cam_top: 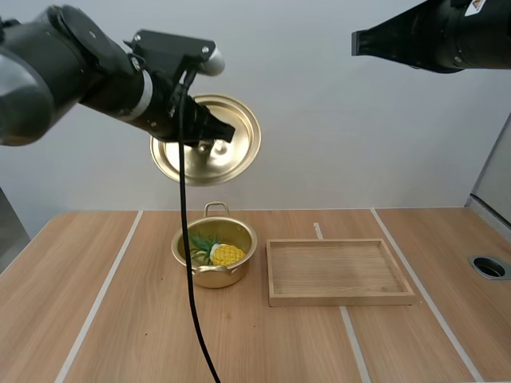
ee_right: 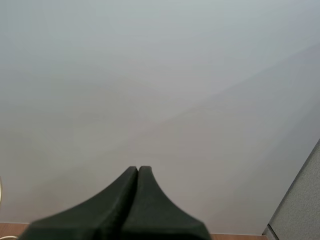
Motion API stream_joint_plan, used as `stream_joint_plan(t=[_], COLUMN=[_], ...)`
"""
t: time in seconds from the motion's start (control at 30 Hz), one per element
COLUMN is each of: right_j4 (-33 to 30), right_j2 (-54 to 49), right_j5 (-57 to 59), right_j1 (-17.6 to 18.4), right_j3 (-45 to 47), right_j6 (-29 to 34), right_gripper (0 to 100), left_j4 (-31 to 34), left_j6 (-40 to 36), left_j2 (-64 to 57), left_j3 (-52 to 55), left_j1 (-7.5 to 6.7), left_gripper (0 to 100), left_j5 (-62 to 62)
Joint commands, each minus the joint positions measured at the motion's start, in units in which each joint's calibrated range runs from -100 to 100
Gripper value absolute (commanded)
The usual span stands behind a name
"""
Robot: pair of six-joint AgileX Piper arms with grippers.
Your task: Open the pot, put the pineapple inside, and close it
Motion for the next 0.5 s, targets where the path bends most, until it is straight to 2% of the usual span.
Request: stream_joint_plan(t=[0.0, 0.2, 0.47], right_j4=[0.05, 0.05, 0.05], right_j2=[-0.6, -0.6, -0.6], right_j5=[-0.45, -0.45, -0.45], right_j1=[-0.2, -0.2, -0.2], right_j3=[-0.23, -0.23, -0.23], right_j6=[0.0, 0.0, 0.0], right_gripper=[0, 0, 0], left_j4=[-0.16, -0.96, -3.2], left_j6=[0.73, 4.64, 7.88], left_j2=[2.25, 5.35, 11.73], left_j3=[7.19, 15.54, 16.54], left_j1=[-0.03, -0.03, -0.03], left_gripper=[0, 0, 0], left_j5=[-0.86, -7.16, -7.33])
